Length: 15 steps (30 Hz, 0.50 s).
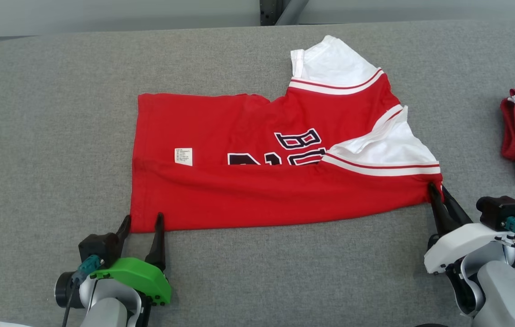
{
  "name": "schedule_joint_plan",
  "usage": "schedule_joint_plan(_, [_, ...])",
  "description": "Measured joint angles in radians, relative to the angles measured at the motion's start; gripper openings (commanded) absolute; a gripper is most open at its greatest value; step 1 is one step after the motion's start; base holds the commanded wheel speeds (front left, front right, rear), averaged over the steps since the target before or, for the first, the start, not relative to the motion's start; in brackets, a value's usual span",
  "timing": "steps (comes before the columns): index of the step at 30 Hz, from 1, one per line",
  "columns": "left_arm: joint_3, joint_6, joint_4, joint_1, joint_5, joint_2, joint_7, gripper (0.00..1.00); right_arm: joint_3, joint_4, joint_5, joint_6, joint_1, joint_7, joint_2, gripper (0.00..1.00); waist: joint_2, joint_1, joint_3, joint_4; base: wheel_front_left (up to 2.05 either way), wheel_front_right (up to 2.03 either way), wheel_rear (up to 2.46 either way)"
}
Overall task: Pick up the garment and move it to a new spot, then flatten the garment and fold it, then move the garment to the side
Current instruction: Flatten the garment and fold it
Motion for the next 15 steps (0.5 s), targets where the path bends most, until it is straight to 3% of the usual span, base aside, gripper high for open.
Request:
schedule_joint_plan(2, [-0.004, 0.000, 0.011, -0.003, -0.004, 0.000, 0.000, 1.00, 0.002, -0.005, 0.002, 0.000, -0.001, 0.000, -0.002, 0.00, 0.0000, 0.0000, 0.004, -0.003, 0.00, 0.00, 0.00])
schedule_joint_plan(3, [-0.006, 0.000, 0.018, -0.007, -0.008, 0.000, 0.000, 0.64, 0.003, -0.007, 0.003, 0.000, -0.001, 0.000, -0.002, 0.00, 0.0000, 0.0000, 0.006, -0.004, 0.00, 0.00, 0.00])
schedule_joint_plan(6, [-0.012, 0.000, 0.031, -0.016, -0.018, 0.000, -0.001, 0.00, 0.003, -0.011, 0.005, 0.000, -0.001, 0.000, -0.004, 0.00, 0.0000, 0.0000, 0.006, -0.004, 0.00, 0.00, 0.00])
schedule_joint_plan(15, [-0.003, -0.007, 0.041, -0.016, -0.027, 0.000, -0.001, 0.00, 0.000, -0.007, 0.007, 0.000, 0.000, 0.000, 0.002, 0.00, 0.0000, 0.0000, -0.012, -0.002, 0.00, 0.00, 0.00])
